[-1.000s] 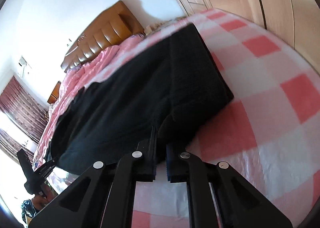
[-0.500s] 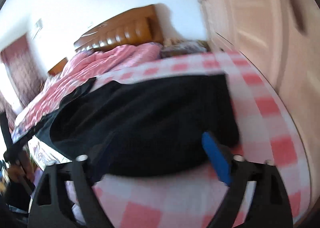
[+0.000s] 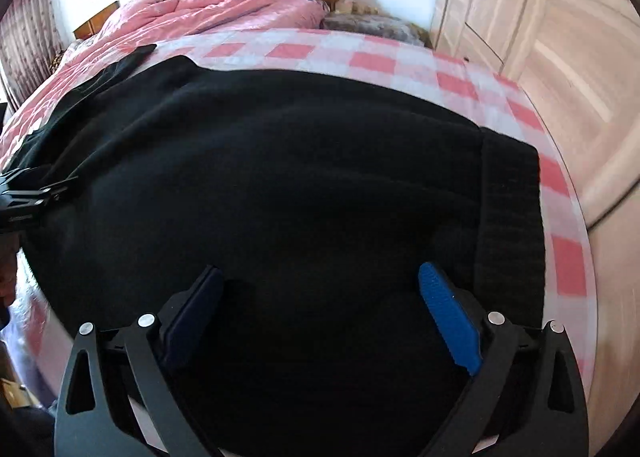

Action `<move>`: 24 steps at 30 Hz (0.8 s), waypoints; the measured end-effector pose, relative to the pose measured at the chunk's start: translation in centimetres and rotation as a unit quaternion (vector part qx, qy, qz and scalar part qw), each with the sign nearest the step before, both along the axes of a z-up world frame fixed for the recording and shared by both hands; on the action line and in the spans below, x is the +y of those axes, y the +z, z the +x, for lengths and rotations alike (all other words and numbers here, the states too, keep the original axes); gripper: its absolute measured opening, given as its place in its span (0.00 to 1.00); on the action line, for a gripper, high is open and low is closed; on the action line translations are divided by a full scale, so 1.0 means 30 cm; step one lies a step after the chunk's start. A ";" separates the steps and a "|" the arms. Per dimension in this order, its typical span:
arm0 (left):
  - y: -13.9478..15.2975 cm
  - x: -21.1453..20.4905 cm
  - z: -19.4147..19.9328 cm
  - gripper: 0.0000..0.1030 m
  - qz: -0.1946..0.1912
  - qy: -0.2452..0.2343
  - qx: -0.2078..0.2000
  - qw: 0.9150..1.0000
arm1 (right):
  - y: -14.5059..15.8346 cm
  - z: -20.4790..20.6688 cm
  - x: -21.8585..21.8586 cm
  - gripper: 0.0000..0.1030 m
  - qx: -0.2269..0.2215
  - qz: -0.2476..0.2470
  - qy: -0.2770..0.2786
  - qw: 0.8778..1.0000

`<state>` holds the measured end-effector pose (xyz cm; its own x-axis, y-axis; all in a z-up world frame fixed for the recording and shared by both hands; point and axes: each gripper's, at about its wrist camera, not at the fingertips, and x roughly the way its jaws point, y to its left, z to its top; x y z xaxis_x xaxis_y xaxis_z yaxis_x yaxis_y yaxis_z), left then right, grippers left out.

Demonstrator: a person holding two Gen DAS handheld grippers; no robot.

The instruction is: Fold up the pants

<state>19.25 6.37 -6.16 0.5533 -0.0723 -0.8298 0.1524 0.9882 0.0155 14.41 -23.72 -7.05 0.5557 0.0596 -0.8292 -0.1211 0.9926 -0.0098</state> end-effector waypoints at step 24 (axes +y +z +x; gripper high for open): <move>0.237 0.344 0.530 0.97 0.000 0.107 0.017 0.994 | 0.153 0.226 0.412 0.94 -0.066 0.014 0.097 0.993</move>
<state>35.15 16.70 0.96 0.5274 0.0436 -0.8485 -0.0600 0.9981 0.0140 21.19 -11.38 -2.45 0.6346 0.1979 -0.7471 -0.3102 0.9506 -0.0117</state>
